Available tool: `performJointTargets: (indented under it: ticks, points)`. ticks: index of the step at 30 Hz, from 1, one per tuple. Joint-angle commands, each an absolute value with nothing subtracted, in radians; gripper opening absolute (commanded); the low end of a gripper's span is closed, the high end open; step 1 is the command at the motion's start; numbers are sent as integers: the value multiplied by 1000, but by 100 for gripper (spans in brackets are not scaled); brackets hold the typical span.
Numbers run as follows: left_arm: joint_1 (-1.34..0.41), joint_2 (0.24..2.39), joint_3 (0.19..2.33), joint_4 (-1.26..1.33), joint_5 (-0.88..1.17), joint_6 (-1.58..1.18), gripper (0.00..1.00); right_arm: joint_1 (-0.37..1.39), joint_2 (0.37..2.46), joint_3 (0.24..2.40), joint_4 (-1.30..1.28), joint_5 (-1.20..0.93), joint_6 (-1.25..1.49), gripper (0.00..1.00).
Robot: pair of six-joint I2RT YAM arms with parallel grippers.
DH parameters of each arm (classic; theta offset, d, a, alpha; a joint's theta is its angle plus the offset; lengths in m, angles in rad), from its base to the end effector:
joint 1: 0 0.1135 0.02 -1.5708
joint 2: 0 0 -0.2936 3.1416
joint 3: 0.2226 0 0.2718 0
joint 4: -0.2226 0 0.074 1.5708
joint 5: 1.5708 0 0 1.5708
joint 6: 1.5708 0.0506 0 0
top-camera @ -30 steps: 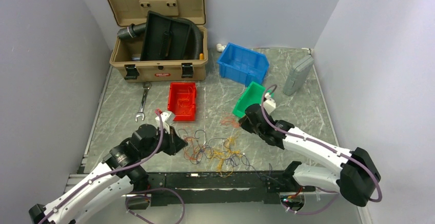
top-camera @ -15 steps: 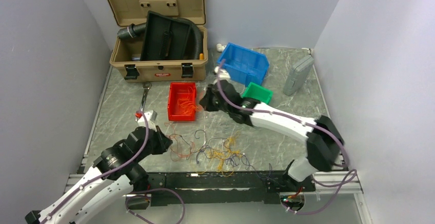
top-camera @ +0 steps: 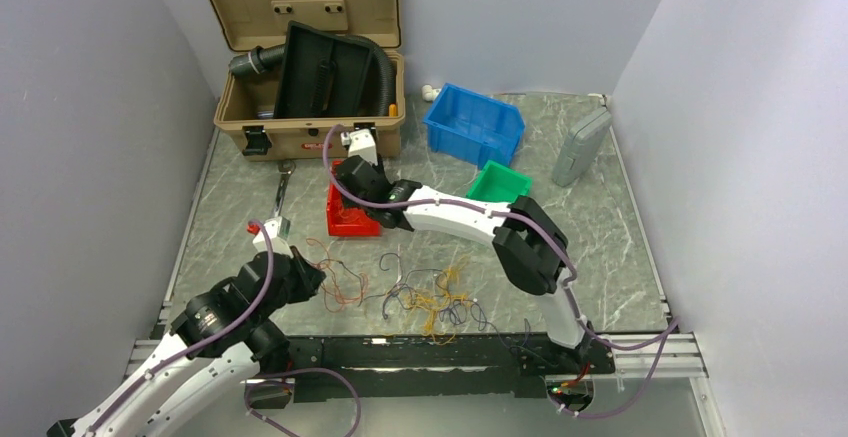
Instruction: Untangle the cables
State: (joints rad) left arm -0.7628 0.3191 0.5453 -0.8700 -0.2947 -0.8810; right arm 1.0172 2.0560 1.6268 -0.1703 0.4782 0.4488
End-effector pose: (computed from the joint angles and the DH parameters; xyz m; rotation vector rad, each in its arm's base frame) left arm 0.0709 -0.0474 0.2501 -0.2983 2.2274 -0.5940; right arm 0.2938 0.4311 0.2504 -0.3293 2.0904 0.3610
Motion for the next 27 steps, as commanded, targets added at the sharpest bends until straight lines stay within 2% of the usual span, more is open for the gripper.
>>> performJointTargets:
  ticks: [1,9,15,21,27]
  points:
    - [-765,341,595,-862,-303,-862,0,1022,2059,1718,-244,544,394,68]
    - [-765,365,591,-778,-228,-791,0,1020,1777,1472,-245,285,398,70]
    - [-765,377,611,-767,-219,-765,0,1020,1501,1100,-178,100,422,71]
    - [-765,396,621,-763,-232,-755,0,1019,1322,919,-314,233,546,96]
    - [-765,422,619,-743,-221,-752,0,1020,1315,817,-228,162,507,95]
